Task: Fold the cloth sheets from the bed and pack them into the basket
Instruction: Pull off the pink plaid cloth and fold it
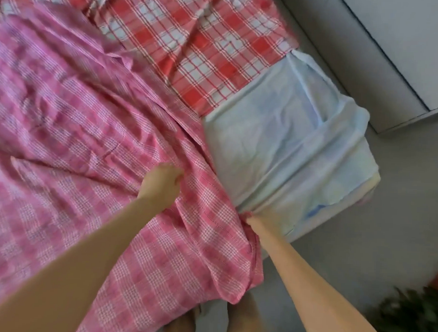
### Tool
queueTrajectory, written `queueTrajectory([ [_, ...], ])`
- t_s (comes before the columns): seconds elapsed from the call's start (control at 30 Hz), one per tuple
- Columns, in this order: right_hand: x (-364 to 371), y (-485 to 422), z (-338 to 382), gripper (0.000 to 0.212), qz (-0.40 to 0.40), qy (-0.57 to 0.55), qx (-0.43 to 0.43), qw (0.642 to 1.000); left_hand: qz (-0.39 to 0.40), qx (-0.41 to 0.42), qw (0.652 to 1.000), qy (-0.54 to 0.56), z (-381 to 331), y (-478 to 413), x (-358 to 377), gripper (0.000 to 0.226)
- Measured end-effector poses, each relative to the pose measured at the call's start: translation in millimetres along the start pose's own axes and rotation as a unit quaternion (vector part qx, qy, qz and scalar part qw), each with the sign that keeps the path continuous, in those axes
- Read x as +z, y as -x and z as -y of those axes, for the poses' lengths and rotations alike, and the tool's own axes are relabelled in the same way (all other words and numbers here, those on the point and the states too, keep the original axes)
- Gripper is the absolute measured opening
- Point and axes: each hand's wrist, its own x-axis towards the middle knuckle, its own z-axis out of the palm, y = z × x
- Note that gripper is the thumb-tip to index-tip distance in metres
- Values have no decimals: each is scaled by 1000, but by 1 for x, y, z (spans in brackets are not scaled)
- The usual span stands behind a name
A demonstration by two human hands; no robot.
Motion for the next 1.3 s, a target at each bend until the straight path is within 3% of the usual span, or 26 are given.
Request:
queueTrajectory([
  [0.17, -83, 18, -16, 11, -127, -51, -226, 964, -71, 43, 996, 22, -32, -62, 12, 30],
  [0.27, -132, 16, -48, 27, -92, -15, -245, 965, -91, 98, 991, -25, -45, -97, 19, 29],
  [0.37, -135, 1, -66, 47, -34, 39, -236, 970, 18, 141, 985, -101, -55, -129, 31, 38],
  [0.47, -131, -19, -65, 50, -46, 49, -232, 970, 154, 159, 935, -278, -62, -152, 35, 42],
  [0.53, -132, -28, -56, 55, 20, 80, -214, 973, 179, 174, 912, -327, -66, -159, 35, 37],
  [0.6, -137, -29, -40, 53, 181, 156, -172, 956, 221, 167, 895, -349, -72, -163, 34, 30],
  [0.67, -145, -23, -19, 34, 323, 254, -141, 901, 288, 156, 861, -390, -78, -163, 33, 26],
  [0.73, -150, -19, 2, 24, 408, 313, -133, 847, 346, 149, 825, -422, -79, -164, 33, 29],
  [0.77, -151, -16, 14, 21, 426, 326, -144, 832, 357, 151, 816, -428, -76, -163, 31, 32],
  [0.83, -141, -18, 34, 20, 407, 317, -183, 837, 345, 189, 800, -453, -70, -162, 31, 39],
  [0.9, -117, -26, 51, 27, 312, 312, -244, 863, 322, 234, 776, -489, -65, -155, 28, 42],
  [0.93, -101, -33, 61, 30, 239, 305, -280, 878, 318, 241, 776, -489, -63, -152, 27, 41],
  [1.0, -72, -44, 79, 37, 146, 273, -321, 895, 308, 227, 814, -438, -61, -147, 25, 34],
  [1.03, -60, -49, 87, 51, 151, 258, -321, 899, 295, 219, 836, -407, -63, -145, 21, 29],
  [1.13, -36, -56, 113, 77, 291, 151, -261, 908, 256, 215, 870, -363, -80, -142, 5, 20],
  [1.2, -30, -54, 128, 70, 355, 54, -225, 906, 254, 225, 870, -358, -94, -143, -10, 28],
  [1.3, -41, -54, 145, 50, 335, 41, -231, 913, 256, 214, 872, -358, -112, -154, -26, 33],
])
